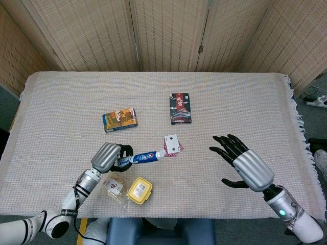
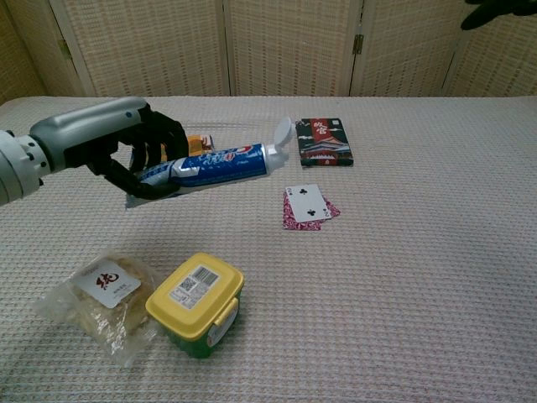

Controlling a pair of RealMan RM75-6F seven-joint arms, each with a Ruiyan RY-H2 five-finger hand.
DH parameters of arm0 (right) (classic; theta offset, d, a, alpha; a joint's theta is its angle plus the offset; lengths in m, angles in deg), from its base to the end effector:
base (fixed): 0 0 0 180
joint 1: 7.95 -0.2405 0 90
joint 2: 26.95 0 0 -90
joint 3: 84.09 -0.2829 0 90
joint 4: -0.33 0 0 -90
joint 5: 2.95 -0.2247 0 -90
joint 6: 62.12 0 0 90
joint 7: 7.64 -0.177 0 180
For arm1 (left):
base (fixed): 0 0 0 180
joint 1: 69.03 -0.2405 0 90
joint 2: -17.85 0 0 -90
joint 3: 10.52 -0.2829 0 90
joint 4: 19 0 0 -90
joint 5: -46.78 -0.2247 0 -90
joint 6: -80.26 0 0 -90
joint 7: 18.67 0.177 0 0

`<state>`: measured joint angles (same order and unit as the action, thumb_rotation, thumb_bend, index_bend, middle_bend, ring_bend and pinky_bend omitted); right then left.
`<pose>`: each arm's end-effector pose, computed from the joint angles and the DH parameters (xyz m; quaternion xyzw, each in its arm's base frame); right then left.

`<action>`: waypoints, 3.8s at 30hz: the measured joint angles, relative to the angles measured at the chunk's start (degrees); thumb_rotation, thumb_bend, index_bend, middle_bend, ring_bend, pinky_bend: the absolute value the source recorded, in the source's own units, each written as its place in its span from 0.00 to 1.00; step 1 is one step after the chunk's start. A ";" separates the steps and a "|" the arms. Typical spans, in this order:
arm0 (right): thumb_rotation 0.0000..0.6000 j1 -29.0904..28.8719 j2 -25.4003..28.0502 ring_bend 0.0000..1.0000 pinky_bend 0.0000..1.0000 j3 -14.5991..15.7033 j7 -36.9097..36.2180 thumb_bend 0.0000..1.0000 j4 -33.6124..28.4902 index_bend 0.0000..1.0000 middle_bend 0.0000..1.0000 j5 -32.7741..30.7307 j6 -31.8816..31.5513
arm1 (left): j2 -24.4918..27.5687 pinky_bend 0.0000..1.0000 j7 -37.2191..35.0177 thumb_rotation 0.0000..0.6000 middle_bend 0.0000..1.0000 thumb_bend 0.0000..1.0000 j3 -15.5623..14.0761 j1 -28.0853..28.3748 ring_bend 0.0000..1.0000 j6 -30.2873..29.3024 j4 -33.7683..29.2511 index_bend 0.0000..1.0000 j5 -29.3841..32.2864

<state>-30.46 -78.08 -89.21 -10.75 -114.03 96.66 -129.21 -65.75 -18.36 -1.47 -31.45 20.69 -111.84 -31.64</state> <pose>-0.1681 -0.2677 0.1389 0.7504 -0.3355 0.4543 0.3435 -0.1398 0.3565 -0.0125 -0.7062 -0.4236 -0.4752 0.3099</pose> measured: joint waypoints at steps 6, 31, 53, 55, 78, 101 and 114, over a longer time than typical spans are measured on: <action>1.00 -6.41 -2.75 0.00 0.00 -2.39 6.53 0.24 -4.39 0.24 0.05 -4.67 8.11 | 0.43 0.64 3.28 1.00 0.79 0.69 0.36 0.22 0.69 -1.18 -4.39 0.79 -0.03; 1.00 -15.92 -11.24 0.00 0.00 -4.57 21.54 0.24 -6.70 0.27 0.07 -22.27 16.33 | -0.14 0.64 3.83 1.00 0.79 0.70 0.01 0.01 0.69 -2.79 -6.23 0.79 0.46; 1.00 -14.49 -10.45 0.00 0.00 -2.88 14.48 0.24 -5.52 0.28 0.07 -20.75 12.59 | -0.09 0.63 -2.12 1.00 0.79 0.70 -1.12 -2.45 0.69 -8.20 -5.32 0.78 -5.22; 1.00 -13.84 -10.03 0.00 0.00 -2.75 11.29 0.24 -5.59 0.28 0.07 -19.07 11.67 | -0.29 0.63 -2.71 1.00 0.79 0.70 -1.37 -2.76 0.69 -9.04 -4.82 0.77 -6.20; 0.85 -15.40 -16.23 0.00 0.00 -1.31 -32.77 0.24 4.29 0.00 0.00 -2.06 4.34 | -5.76 0.62 -4.59 1.00 0.79 0.70 -0.86 -3.68 0.68 -15.61 -1.74 0.78 -11.85; 0.84 -18.32 -23.40 0.00 0.00 -2.78 -35.08 0.24 6.66 0.00 0.00 -2.98 1.42 | -6.44 0.61 -5.29 1.00 0.79 0.70 0.70 -3.17 0.68 -15.58 -3.66 0.78 -10.97; 0.84 -18.92 -23.98 0.00 0.00 -2.11 -39.51 0.24 8.02 0.00 0.00 -0.95 -1.28 | -6.38 0.61 -5.97 1.00 0.79 0.70 1.12 -3.13 0.68 -15.53 -3.64 0.78 -10.38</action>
<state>-49.37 -102.06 -91.32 -50.27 -106.01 95.71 -130.49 -72.13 -24.32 -0.36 -34.58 5.16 -115.48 -42.02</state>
